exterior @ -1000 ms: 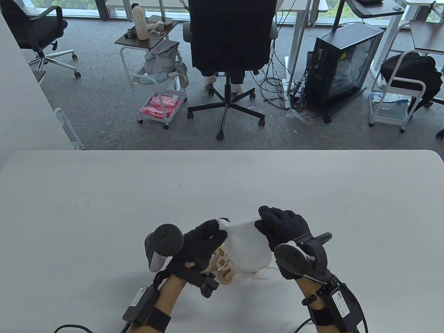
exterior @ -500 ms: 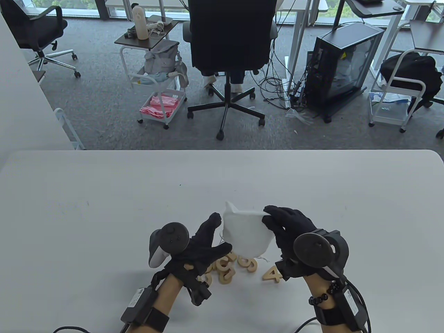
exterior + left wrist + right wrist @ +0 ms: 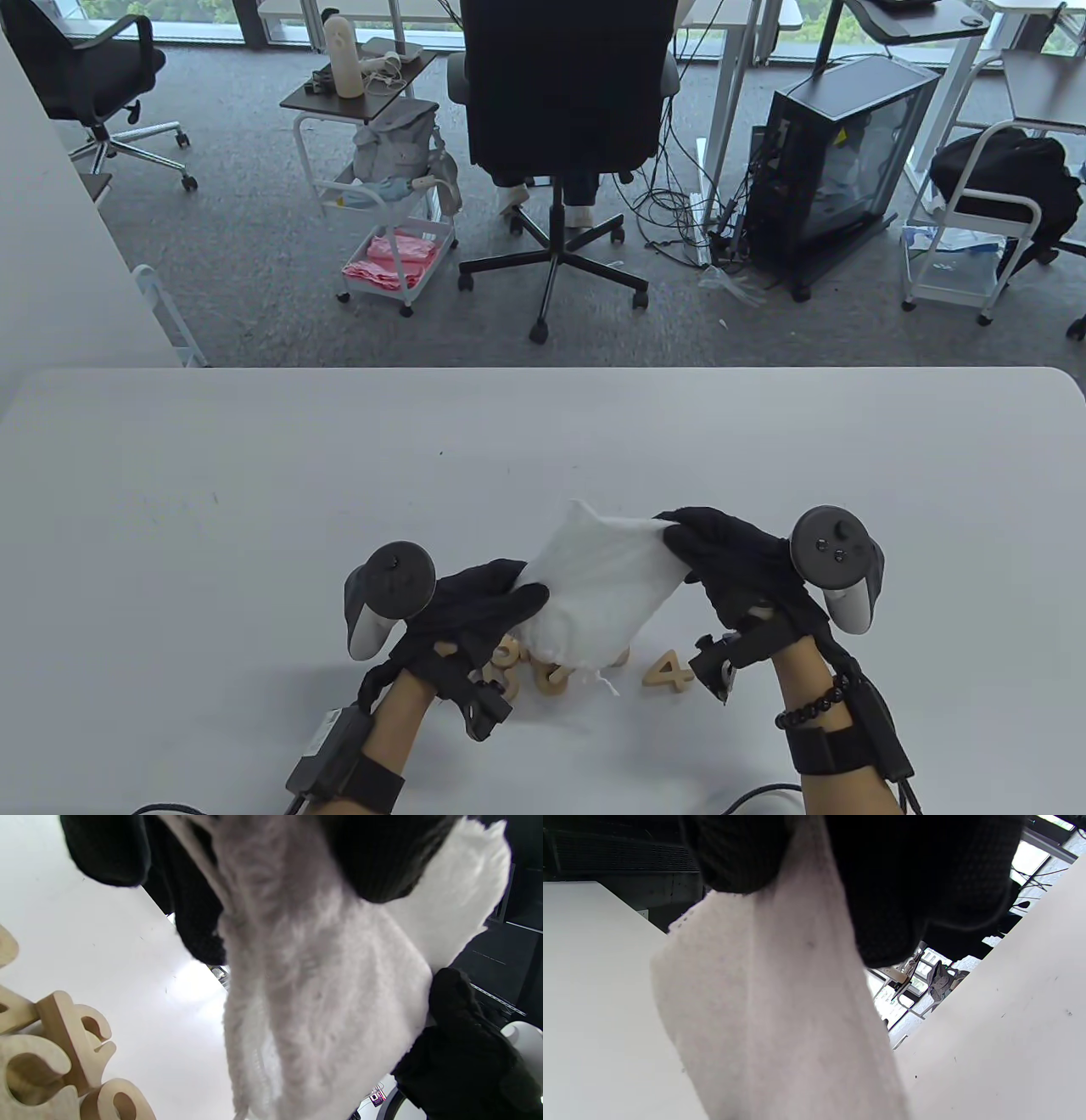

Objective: Empty bag and arrange number blocks in order

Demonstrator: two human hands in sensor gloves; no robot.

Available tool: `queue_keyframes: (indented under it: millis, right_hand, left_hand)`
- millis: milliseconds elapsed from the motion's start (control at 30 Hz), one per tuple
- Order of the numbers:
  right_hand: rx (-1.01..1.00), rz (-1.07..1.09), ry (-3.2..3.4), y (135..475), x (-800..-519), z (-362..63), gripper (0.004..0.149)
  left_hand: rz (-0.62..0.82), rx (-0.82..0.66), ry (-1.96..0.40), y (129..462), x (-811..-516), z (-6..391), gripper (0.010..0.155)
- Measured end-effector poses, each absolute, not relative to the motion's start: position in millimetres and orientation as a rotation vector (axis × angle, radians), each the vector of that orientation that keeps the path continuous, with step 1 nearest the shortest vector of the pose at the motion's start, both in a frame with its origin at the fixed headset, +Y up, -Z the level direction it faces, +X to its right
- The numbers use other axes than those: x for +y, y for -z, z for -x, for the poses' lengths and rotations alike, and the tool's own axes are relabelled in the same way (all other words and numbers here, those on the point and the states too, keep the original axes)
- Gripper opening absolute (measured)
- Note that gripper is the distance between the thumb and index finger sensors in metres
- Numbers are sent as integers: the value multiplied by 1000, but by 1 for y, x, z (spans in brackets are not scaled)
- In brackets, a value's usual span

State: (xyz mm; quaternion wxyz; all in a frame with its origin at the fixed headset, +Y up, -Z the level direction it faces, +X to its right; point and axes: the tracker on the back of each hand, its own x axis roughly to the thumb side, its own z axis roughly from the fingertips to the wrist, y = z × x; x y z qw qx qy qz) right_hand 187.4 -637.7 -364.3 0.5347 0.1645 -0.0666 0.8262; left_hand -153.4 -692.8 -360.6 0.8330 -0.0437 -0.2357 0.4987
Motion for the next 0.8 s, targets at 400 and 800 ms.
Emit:
queue_keyframes:
  millis: [400,800]
  right_hand:
    - [-248,-297,-1900,363,-637,-199,42]
    - [-250,-295,-1920,365,-640,-198,42]
  left_hand:
    - [-189,163,-988,364,-673,300,41]
    - [-248,915,-796,321,-737,472,43]
